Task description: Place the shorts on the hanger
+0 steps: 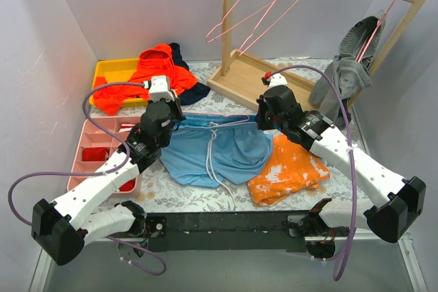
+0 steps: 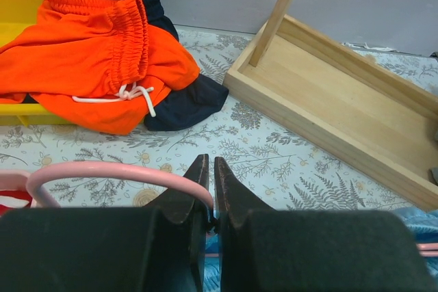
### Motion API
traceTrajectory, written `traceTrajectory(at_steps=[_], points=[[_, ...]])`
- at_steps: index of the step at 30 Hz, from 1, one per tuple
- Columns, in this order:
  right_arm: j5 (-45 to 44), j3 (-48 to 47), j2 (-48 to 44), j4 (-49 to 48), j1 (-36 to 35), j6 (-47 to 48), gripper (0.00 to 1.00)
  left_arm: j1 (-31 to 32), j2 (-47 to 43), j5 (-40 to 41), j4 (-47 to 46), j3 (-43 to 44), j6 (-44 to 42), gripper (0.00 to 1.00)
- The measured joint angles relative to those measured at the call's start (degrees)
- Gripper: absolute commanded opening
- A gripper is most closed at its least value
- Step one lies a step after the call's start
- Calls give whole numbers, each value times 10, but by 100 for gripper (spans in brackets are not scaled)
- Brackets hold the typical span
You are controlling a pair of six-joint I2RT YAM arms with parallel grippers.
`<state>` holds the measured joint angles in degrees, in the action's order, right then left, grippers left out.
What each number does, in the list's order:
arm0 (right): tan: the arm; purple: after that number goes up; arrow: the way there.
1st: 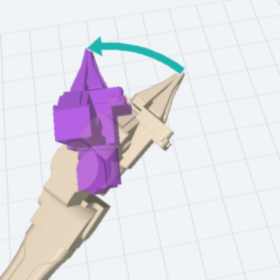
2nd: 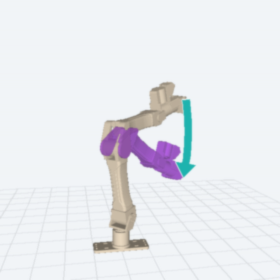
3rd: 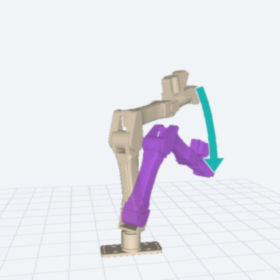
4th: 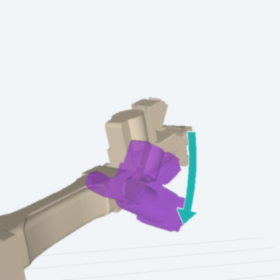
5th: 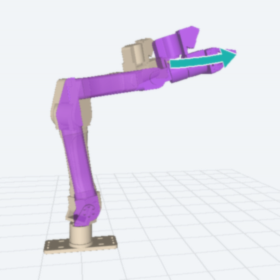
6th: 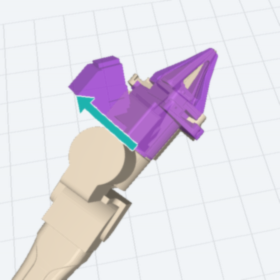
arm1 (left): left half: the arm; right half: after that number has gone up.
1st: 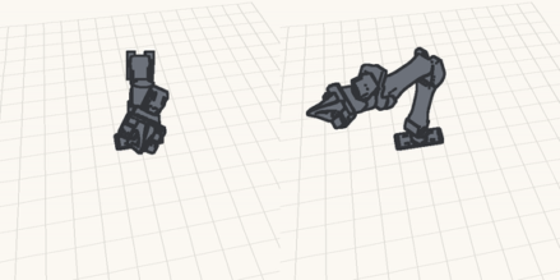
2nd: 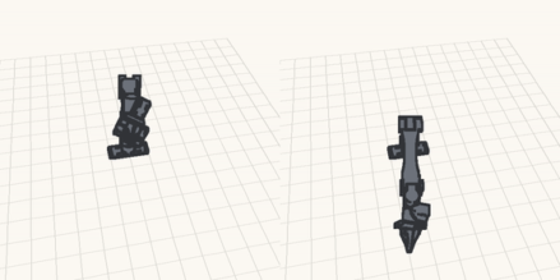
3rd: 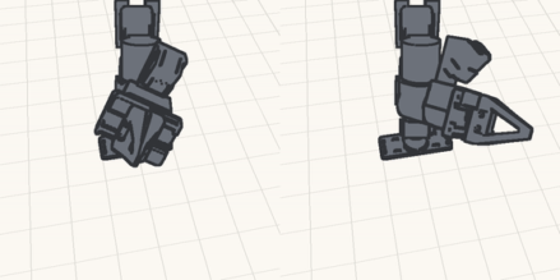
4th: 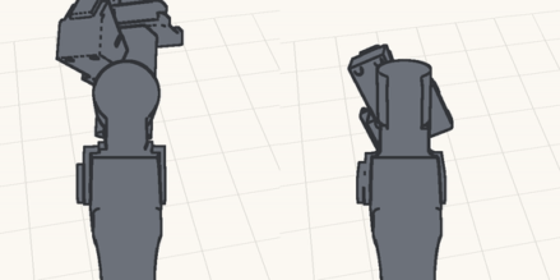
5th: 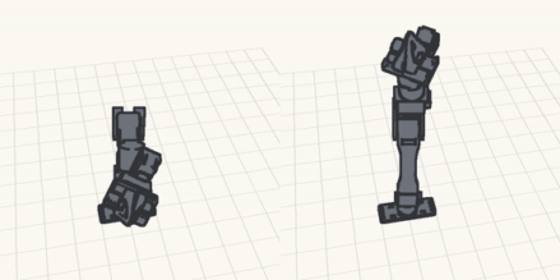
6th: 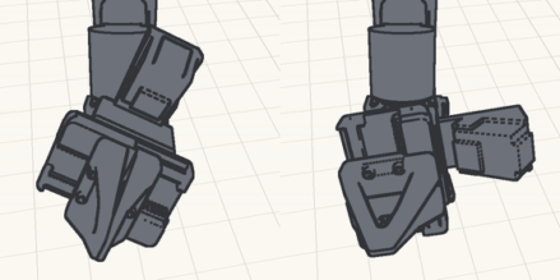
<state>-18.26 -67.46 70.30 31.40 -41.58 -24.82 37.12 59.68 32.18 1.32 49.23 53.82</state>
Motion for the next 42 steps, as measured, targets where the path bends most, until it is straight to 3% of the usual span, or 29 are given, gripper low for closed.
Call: traceTrajectory(at_steps=[13, 27, 29, 30, 32, 33, 36, 40, 42], points=[[6, -107, 8, 65, -17, 15, 1, 3, 55, 3, 2, 36, -13, 0], [-23, -222, 71, 88, -103, 15, 2, 111, 106, 75, 26, 130, -45, 0], [-28, -222, 71, 93, -103, 16, 11, 116, 114, 85, 43, 156, -48, 0], [-31, -223, 70, 92, -103, 18, 22, 117, 122, 92, 58, 180, -53, 0], [-29, -223, 61, 92, -103, 28, 33, 117, 140, 102, 80, 226, -61, 0], [-26, -223, 54, 90, -103, 31, 45, 117, 151, 108, 96, 254, -65, 0], [-18, -223, 11, 78, -103, 54, 63, 117, 176, 111, 127, 323, -79, 0], [-15, -226, -62, 57, -103, 90, 66, 117, 178, 92, 176, 378, -102, 0], [-12, -235, -97, 49, -103, 116, 64, 117, 179, 63, 202, 415, -114, 0]])
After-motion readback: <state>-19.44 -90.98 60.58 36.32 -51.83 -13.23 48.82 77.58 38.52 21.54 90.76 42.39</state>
